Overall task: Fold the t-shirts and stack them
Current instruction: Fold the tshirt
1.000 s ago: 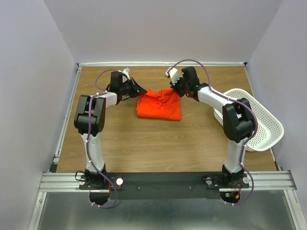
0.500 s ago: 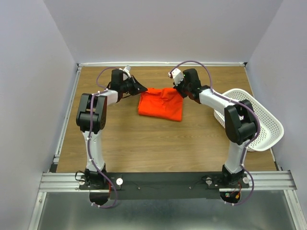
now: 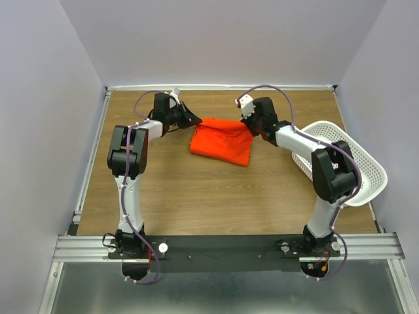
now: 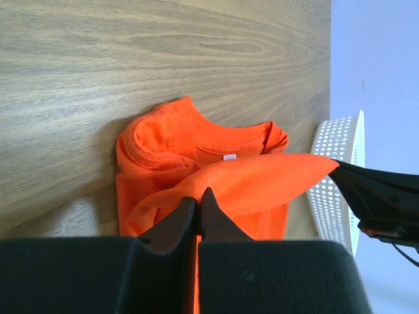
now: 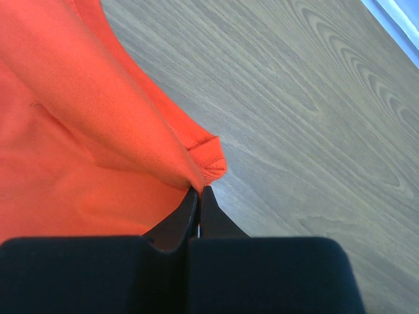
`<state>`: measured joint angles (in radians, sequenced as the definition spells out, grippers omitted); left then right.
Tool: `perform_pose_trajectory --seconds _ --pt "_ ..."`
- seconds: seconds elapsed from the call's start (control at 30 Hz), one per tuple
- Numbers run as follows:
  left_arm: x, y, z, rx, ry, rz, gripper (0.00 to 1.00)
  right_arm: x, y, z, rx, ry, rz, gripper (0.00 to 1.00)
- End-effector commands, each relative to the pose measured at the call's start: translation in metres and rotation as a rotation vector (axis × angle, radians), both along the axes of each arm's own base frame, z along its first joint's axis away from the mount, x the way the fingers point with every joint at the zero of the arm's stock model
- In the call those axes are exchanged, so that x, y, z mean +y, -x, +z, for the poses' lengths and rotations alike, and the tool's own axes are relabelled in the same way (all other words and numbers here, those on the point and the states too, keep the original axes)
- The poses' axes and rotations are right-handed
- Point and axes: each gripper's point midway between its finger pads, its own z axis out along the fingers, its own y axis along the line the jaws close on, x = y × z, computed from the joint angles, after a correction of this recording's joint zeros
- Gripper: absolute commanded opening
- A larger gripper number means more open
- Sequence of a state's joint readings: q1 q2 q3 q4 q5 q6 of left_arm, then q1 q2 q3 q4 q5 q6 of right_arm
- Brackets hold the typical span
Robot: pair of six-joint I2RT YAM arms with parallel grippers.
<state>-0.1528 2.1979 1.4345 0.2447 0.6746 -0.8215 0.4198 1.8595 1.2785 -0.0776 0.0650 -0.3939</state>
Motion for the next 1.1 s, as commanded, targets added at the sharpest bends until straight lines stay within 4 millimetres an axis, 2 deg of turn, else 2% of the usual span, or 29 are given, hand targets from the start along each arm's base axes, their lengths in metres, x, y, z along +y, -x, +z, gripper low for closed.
perform_pose_trajectory --seconds 0.0,0.1,0.17,0.2,0.23,0.3,0.33,0.37,0.4,0.43,0.5,0.53,0.57,0.63,0.67,0.7,0.73,0.77,0.8,0.83,0.87,0.9,0.93,0.97,1.0,1.03,1.07 --pt "0.004 -0.010 -0.004 -0.007 -0.010 0.007 0.01 -0.018 0.002 0.008 -0.029 0.021 -0.083 0.00" --pt "0.004 -0.015 0.002 -0.025 -0.008 0.009 0.06 -0.024 0.001 -0.001 -0.015 0.036 -0.124 0.01" --pt "0.004 -0.022 0.016 -0.066 -0.008 0.014 0.16 -0.028 0.003 -0.012 0.003 0.055 -0.142 0.03" --pt "0.004 -0.025 0.023 -0.087 -0.008 0.018 0.24 -0.029 0.002 -0.019 0.013 0.066 -0.150 0.09" --pt "0.004 -0.028 0.031 -0.110 -0.012 0.022 0.27 -0.030 0.002 -0.018 0.011 0.067 -0.154 0.12" --pt "0.007 -0.039 0.058 -0.184 -0.026 0.044 0.37 -0.032 0.000 -0.024 0.019 0.076 -0.168 0.25" --pt "0.008 -0.043 0.068 -0.212 -0.033 0.053 0.51 -0.033 0.000 -0.025 0.019 0.079 -0.174 0.33" --pt "0.012 -0.048 0.086 -0.259 -0.053 0.072 0.53 -0.033 -0.001 -0.028 0.023 0.079 -0.181 0.38" --pt "0.013 -0.050 0.095 -0.282 -0.063 0.082 0.57 -0.035 -0.002 -0.028 0.020 0.087 -0.194 0.40" --pt "0.018 -0.051 0.110 -0.308 -0.079 0.106 0.57 -0.036 -0.004 -0.026 0.014 0.087 -0.202 0.47" --pt "0.023 -0.050 0.126 -0.365 -0.116 0.117 0.57 -0.038 -0.005 -0.023 0.004 0.089 -0.217 0.57" --pt "0.025 -0.045 0.144 -0.405 -0.127 0.123 0.57 -0.039 -0.006 -0.022 0.001 0.090 -0.222 0.64" --pt "0.029 -0.041 0.140 -0.398 -0.149 0.136 0.57 -0.041 -0.007 -0.019 -0.005 0.090 -0.227 0.65" --pt "0.033 -0.032 0.145 -0.413 -0.171 0.133 0.55 -0.044 -0.009 -0.007 -0.026 0.070 -0.241 0.65" --pt "0.033 -0.020 0.145 -0.406 -0.172 0.124 0.51 -0.045 -0.010 0.008 -0.049 0.039 -0.241 0.63" --pt "0.033 -0.013 0.144 -0.402 -0.171 0.118 0.47 -0.045 -0.010 0.015 -0.057 0.018 -0.236 0.54" --pt "0.031 -0.004 0.154 -0.422 -0.166 0.112 0.45 -0.041 -0.008 0.021 -0.059 -0.008 -0.211 0.46" --pt "0.029 0.006 0.141 -0.400 -0.170 0.096 0.43 -0.033 -0.005 0.029 -0.061 -0.044 -0.167 0.37" --pt "0.021 0.014 0.139 -0.397 -0.168 0.075 0.40 -0.010 0.007 0.027 -0.019 -0.118 -0.042 0.25" --pt "0.017 0.021 0.141 -0.398 -0.167 0.066 0.28 0.003 0.018 0.033 0.002 -0.169 0.041 0.03" --pt "0.012 0.027 0.136 -0.390 -0.163 0.047 0.17 0.017 0.030 0.031 0.048 -0.214 0.124 0.02" --pt "0.005 0.035 0.126 -0.367 -0.160 0.025 0.04 0.043 0.050 0.029 0.119 -0.305 0.266 0.00" --pt "-0.008 0.042 0.120 -0.359 -0.156 -0.003 0.00 0.054 0.061 0.018 0.203 -0.351 0.318 0.01" --pt "-0.013 0.046 0.114 -0.350 -0.157 -0.019 0.00 0.063 0.067 0.015 0.252 -0.397 0.348 0.01" --pt "-0.024 0.050 0.110 -0.346 -0.155 -0.042 0.00 0.076 0.068 0.019 0.285 -0.452 0.388 0.01" --pt "-0.029 0.051 0.106 -0.339 -0.153 -0.051 0.00 0.079 0.069 0.013 0.329 -0.468 0.386 0.01" --pt "-0.035 0.049 0.099 -0.329 -0.146 -0.066 0.00 0.082 0.068 -0.002 0.380 -0.479 0.371 0.00"
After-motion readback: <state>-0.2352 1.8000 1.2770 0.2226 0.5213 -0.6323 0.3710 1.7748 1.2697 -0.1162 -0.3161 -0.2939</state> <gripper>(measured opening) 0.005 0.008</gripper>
